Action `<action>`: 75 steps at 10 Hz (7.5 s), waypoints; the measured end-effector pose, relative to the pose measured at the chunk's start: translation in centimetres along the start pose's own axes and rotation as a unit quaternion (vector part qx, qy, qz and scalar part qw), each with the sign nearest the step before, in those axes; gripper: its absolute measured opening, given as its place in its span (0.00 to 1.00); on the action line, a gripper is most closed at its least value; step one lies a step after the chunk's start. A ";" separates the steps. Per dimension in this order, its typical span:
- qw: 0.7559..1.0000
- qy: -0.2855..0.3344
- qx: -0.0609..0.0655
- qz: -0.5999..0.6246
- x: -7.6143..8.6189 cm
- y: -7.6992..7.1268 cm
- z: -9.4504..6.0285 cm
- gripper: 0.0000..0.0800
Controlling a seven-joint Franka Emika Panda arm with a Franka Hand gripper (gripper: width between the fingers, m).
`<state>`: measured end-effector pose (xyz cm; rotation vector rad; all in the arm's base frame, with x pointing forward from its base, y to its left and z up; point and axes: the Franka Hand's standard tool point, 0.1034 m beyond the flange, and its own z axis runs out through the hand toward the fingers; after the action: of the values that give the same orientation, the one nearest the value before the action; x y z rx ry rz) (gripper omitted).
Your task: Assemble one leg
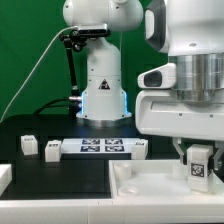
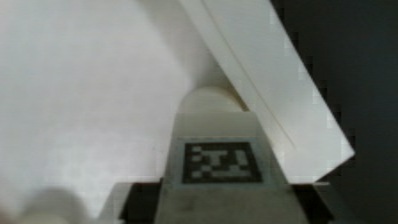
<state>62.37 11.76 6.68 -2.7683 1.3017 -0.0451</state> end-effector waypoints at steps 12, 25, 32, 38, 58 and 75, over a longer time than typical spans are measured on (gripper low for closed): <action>0.962 -0.007 -0.002 -0.272 -0.5 -0.3 0.0 0.81; 0.923 -0.002 -0.016 -0.384 -0.3 -0.3 -0.2 0.36; 0.999 0.011 0.002 0.045 0.1 -0.1 0.0 0.36; 0.998 0.012 0.000 -0.065 -0.2 -0.3 0.0 0.80; 0.977 0.012 -0.024 -0.213 0.0 -0.3 -0.3 0.36; 0.930 0.005 -0.020 -0.367 -0.1 -0.2 -0.2 0.81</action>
Offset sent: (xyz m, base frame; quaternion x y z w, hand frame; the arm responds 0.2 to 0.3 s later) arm 0.0000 0.0000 0.0000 0.0000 0.0000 0.1593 0.9872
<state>62.46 12.00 6.91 -3.1092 0.1983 -0.0773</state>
